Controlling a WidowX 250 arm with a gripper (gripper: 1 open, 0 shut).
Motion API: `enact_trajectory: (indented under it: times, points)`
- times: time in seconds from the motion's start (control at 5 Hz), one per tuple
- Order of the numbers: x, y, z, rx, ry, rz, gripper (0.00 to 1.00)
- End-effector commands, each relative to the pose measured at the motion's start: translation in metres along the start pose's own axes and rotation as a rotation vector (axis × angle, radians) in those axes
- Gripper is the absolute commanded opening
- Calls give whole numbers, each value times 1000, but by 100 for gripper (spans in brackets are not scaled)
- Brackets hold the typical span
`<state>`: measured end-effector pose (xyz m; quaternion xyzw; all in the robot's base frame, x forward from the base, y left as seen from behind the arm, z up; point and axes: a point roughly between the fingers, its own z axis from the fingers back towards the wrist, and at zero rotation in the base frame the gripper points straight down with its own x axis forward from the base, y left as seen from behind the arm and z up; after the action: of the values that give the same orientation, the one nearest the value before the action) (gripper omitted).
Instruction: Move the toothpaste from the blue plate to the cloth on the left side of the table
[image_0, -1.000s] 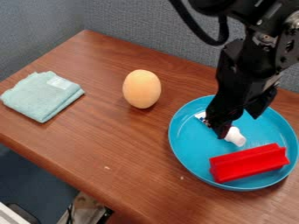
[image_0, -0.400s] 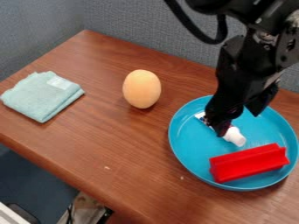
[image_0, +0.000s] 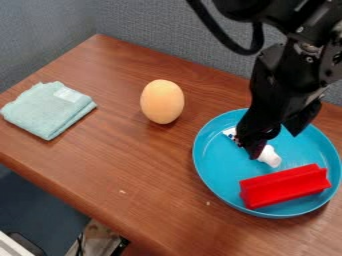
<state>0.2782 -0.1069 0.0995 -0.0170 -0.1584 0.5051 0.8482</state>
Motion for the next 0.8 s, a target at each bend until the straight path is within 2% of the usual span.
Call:
enact_trajectory:
  times: [0.0, 0.6]
  points:
    - [3, -3, 18, -44, -12, -12, 100]
    - [9, -1, -1, -21, -25, 15, 100]
